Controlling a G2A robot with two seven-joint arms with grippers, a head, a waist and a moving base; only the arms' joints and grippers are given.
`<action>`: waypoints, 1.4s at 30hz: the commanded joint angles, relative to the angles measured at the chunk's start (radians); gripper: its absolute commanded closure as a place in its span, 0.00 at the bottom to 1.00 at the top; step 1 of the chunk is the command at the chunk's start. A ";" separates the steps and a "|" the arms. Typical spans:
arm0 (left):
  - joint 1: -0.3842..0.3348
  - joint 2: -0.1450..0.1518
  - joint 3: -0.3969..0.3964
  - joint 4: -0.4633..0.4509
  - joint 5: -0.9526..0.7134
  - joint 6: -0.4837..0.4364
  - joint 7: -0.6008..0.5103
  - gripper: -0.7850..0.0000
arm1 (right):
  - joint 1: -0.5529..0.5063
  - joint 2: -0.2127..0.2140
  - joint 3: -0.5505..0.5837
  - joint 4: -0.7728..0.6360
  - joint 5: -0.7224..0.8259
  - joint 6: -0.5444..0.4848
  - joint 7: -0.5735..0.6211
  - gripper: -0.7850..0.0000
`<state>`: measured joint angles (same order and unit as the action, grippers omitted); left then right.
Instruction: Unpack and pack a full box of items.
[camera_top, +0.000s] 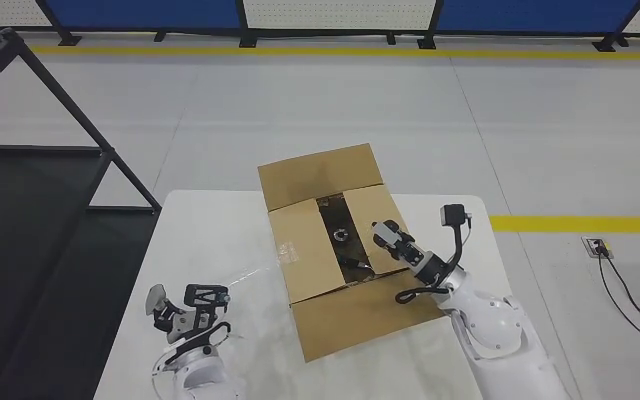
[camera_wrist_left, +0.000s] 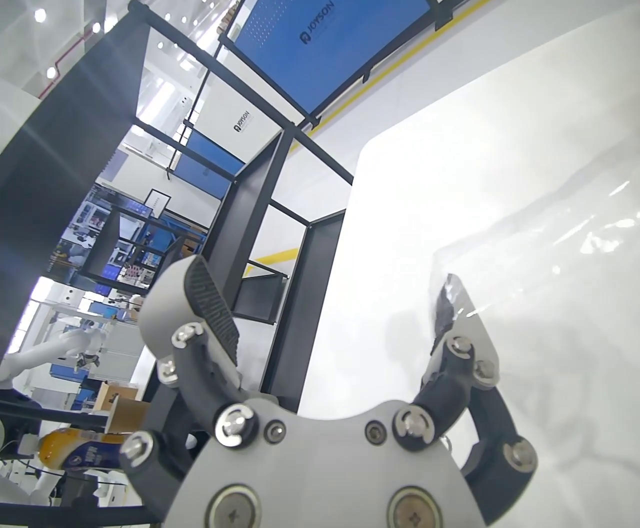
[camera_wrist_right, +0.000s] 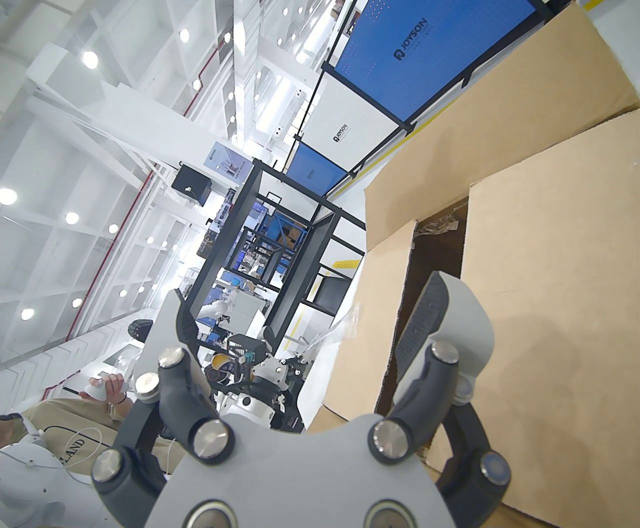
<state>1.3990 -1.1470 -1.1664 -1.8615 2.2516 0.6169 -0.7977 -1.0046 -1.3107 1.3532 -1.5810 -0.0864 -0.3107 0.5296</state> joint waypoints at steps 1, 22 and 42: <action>0.017 -0.005 -0.012 -0.001 0.010 0.003 -0.004 0.00 | 0.004 0.001 -0.002 0.004 0.003 0.000 0.000 0.00; 0.204 -0.039 -0.222 -0.048 -0.075 0.071 0.044 0.00 | 0.032 0.006 -0.029 0.020 0.009 0.012 -0.009 0.00; 0.239 -0.078 -0.302 -0.017 -0.161 0.061 0.145 0.00 | 0.001 0.015 -0.030 -0.022 -0.002 0.025 -0.027 0.00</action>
<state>1.6345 -1.2225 -1.4703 -1.8687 2.0923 0.6780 -0.6611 -1.0028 -1.2963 1.3235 -1.6012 -0.0887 -0.2858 0.5036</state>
